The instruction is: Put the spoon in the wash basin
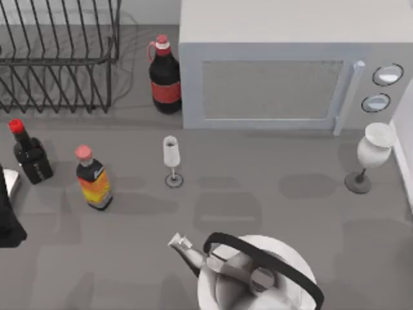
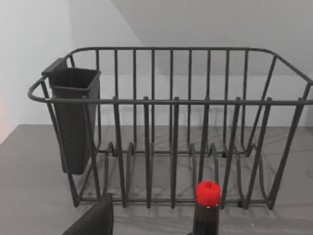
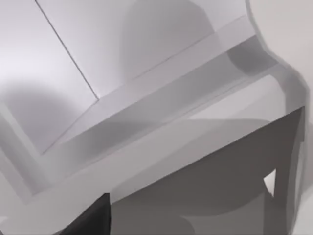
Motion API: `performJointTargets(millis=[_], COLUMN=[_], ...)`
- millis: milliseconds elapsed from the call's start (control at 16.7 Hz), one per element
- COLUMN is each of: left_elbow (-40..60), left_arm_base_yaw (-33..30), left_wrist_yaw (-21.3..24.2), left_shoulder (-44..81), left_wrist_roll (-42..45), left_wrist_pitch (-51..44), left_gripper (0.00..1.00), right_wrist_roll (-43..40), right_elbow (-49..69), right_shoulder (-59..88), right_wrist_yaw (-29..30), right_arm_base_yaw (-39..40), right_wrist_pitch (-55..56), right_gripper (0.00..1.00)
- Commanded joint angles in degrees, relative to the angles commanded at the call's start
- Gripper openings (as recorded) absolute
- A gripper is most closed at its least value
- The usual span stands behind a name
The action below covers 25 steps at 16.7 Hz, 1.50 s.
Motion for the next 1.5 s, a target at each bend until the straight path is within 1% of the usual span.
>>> performJointTargets(millis=[540,600,1020,1080,1140,1260,1500], left_elbow=[0.0,0.0,0.0,0.0,0.0,0.0,0.0], left_arm_base_yaw=[0.0,0.0,0.0,0.0,0.0,0.0,0.0], left_wrist_yaw=[0.0,0.0,0.0,0.0,0.0,0.0,0.0], left_shoulder=[0.0,0.0,0.0,0.0,0.0,0.0,0.0], left_wrist_roll=[0.0,0.0,0.0,0.0,0.0,0.0,0.0], left_wrist_pitch=[0.0,0.0,0.0,0.0,0.0,0.0,0.0], left_gripper=[1.0,1.0,1.0,1.0,1.0,1.0,1.0], right_wrist_roll=[0.0,0.0,0.0,0.04,0.09,0.34,0.13], right_elbow=[0.0,0.0,0.0,2.62,2.75,4.46,9.04], right_shoulder=[0.0,0.0,0.0,-2.89,-2.94,-3.63,-6.28], right_wrist_yaw=[0.0,0.0,0.0,-0.61,-0.66,-0.86,-0.87], right_arm_base_yaw=[0.0,0.0,0.0,0.03,-0.01,-0.22,-0.2], right_wrist_pitch=[0.0,0.0,0.0,-0.59,-0.73,-2.73,-11.14], right_gripper=[0.02,0.0,0.0,0.0,0.0,0.0,0.0])
